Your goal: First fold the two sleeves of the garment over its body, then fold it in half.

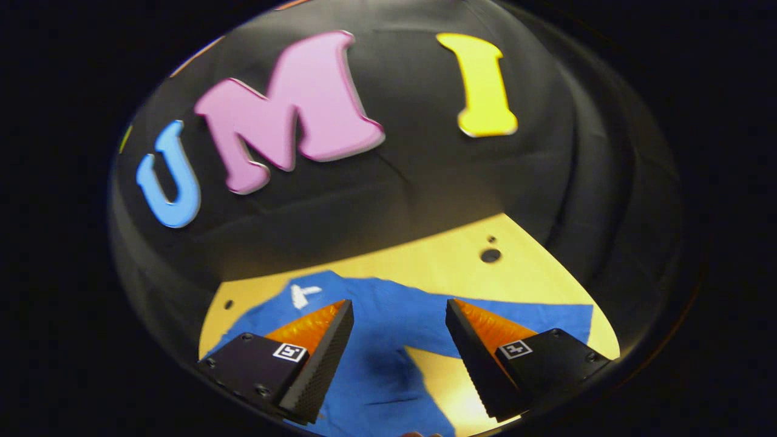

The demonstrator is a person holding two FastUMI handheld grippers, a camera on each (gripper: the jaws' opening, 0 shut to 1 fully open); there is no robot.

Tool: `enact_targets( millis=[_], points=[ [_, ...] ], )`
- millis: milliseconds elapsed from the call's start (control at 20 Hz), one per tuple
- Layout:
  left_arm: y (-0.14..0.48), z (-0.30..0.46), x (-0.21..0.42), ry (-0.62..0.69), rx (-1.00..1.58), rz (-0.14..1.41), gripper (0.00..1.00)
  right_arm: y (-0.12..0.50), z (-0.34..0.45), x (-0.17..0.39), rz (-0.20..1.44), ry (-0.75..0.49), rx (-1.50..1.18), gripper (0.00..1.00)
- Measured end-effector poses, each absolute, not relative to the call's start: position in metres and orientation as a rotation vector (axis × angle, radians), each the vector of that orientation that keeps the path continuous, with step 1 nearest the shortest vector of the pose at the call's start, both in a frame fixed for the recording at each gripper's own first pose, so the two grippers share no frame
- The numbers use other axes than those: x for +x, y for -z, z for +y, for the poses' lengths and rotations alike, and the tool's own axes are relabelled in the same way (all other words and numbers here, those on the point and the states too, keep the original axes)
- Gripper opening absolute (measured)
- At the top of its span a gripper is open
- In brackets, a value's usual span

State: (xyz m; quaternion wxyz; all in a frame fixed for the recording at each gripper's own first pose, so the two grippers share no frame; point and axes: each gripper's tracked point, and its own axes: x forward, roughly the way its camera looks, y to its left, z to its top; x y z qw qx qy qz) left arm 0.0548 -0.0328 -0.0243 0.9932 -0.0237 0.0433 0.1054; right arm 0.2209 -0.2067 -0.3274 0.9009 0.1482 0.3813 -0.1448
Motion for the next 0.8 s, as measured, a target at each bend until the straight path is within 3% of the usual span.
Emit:
enact_targets(
  millis=[300,450,800],
  points=[
    [0.044,-0.067,0.095,-0.129,-0.020,0.171,0.83,0.423,-0.373,0.139,0.995,0.649,0.341,0.98],
    [0.046,-0.084,0.116,-0.079,-0.001,0.195,0.83,0.459,-0.423,0.117,1.076,0.768,0.368,0.99],
    [0.053,-0.118,0.144,0.006,0.009,0.229,0.83,0.512,-0.422,0.120,1.182,0.785,0.387,0.99]
  ],
)
